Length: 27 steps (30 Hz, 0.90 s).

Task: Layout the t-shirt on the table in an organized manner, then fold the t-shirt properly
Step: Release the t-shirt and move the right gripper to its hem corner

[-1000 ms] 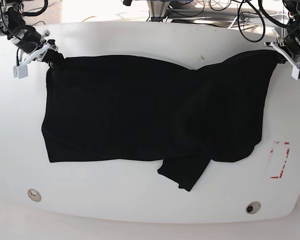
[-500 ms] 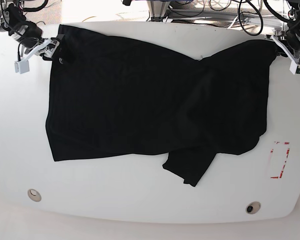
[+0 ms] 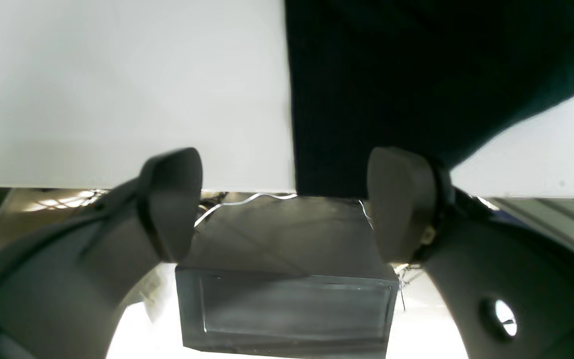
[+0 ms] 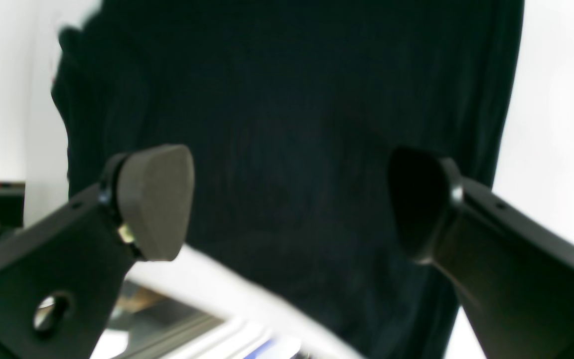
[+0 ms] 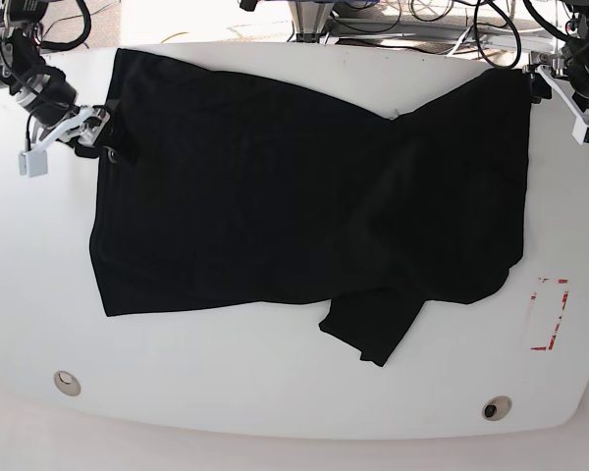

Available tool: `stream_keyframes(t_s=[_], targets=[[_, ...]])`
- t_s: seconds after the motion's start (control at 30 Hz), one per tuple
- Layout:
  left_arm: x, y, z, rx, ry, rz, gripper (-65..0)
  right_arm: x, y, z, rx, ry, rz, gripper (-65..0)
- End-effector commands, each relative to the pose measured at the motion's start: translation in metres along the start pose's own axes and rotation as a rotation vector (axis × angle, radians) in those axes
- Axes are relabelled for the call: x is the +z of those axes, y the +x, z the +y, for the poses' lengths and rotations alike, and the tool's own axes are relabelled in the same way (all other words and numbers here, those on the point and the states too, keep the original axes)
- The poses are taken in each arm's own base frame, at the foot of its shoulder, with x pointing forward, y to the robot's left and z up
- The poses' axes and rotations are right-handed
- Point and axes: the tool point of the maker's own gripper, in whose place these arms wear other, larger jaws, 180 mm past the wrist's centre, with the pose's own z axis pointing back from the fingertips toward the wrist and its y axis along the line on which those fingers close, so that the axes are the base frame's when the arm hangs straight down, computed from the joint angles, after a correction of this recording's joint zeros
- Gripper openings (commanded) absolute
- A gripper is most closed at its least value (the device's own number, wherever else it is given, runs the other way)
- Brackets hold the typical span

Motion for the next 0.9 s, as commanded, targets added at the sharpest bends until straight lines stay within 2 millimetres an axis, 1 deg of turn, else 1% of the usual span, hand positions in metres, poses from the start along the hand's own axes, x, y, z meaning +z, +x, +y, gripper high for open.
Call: stream_keyframes(t_s=[0.0, 0.17, 0.23, 0.27, 0.33, 0.4, 0.43, 0.53, 0.6, 0.7, 0.83, 0.87], targets=[[0.006, 0.036, 0.007, -0.014, 0.019, -0.105, -16.5, -0.007, 0.035, 0.004, 0.113, -0.015, -0.079, -5.2], [0.010, 0.073, 0.009, -0.010, 0.026, -0.207, -16.5, -0.037, 0.068, 0.010, 0.176, -0.004, -0.127, -5.2], [0.011, 0.086, 0.008, -0.008, 0.024, -0.241, -16.5, -0.049, 0.080, 0.008, 0.189, -0.009, -0.137, -5.2], [0.012, 0.096, 0.008, -0.007, 0.023, -0.269, -16.5, -0.057, 0.091, 0.008, 0.197, -0.009, -0.150, -5.2], [0.016, 0.110, 0.009, -0.004, 0.025, -0.309, -16.5, -0.070, 0.104, 0.008, 0.204, -0.010, -0.154, -5.2], [0.018, 0.119, 0.009, -0.003, 0.025, -0.333, -16.5, -0.080, 0.115, 0.006, 0.212, -0.018, -0.157, -5.2], [0.020, 0.127, 0.009, -0.002, 0.026, -0.358, -16.5, -0.090, 0.128, 0.004, 0.220, -0.030, -0.161, -5.2], [0.023, 0.145, 0.006, -0.010, 0.018, -0.401, -16.5, -0.109, 0.148, -0.003, 0.232, -0.063, -0.155, -5.2], [0.024, 0.151, 0.003, -0.016, 0.012, -0.415, -16.5, -0.120, 0.162, -0.004, 0.241, -0.074, -0.153, -5.2], [0.025, 0.154, 0.002, -0.017, 0.010, -0.421, -16.5, -0.136, 0.180, -0.011, 0.271, -0.097, -0.140, -5.2], [0.025, 0.155, 0.003, -0.016, 0.011, -0.424, -16.5, -0.162, 0.198, -0.021, 0.295, -0.137, -0.132, -5.2], [0.025, 0.155, 0.003, -0.016, 0.011, -0.424, -16.5, -0.165, 0.197, -0.023, 0.298, -0.145, -0.125, -5.2]])
